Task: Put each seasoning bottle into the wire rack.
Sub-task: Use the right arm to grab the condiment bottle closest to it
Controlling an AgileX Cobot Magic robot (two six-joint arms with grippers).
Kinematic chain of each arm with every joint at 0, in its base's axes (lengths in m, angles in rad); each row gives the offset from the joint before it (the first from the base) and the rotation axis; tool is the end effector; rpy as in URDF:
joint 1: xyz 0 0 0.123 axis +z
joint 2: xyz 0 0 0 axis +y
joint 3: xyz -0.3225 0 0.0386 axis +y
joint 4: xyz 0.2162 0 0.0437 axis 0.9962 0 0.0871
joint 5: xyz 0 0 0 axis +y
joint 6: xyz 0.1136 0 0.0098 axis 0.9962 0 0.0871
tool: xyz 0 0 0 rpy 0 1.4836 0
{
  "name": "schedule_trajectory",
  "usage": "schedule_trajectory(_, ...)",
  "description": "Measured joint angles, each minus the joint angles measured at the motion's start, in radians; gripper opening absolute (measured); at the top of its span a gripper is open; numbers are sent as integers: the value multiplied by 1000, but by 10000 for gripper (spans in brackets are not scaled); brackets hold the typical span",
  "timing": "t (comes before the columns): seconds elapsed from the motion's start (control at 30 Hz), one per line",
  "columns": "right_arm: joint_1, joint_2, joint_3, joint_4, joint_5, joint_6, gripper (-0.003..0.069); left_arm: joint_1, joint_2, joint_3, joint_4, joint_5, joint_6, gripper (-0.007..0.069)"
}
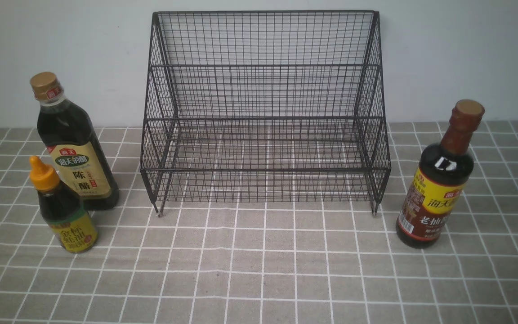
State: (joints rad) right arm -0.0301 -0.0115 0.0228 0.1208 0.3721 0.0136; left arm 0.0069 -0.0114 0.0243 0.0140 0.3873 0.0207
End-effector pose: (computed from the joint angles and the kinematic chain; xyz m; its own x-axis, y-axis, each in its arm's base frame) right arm 0.0029 0.0049 0.1660 -0.2886 0.1345 -0.9480 0.0247 0.9908 0.1331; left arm 0.0023 0.0006 0.1636 -0.3081 0.0315 -0.9508 -0.0016 0.9994 0.0336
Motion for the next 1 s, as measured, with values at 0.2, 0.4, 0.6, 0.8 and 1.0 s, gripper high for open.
schedule_trajectory(0.2, 0, 0, 0, 0, 0, 0, -15, 0, 0, 0, 0, 0, 0, -7)
schedule_trajectory(0.4, 0, 0, 0, 0, 0, 0, -15, 0, 0, 0, 0, 0, 0, -7)
schedule_trajectory(0.6, 0, 0, 0, 0, 0, 0, -15, 0, 0, 0, 0, 0, 0, -7)
schedule_trajectory(0.8, 0, 0, 0, 13, -3, 0, -15, 0, 0, 0, 0, 0, 0, -7)
schedule_trajectory(1.0, 0, 0, 5, 420, -216, 96, -15, 0, 0, 0, 0, 0, 0, -7)
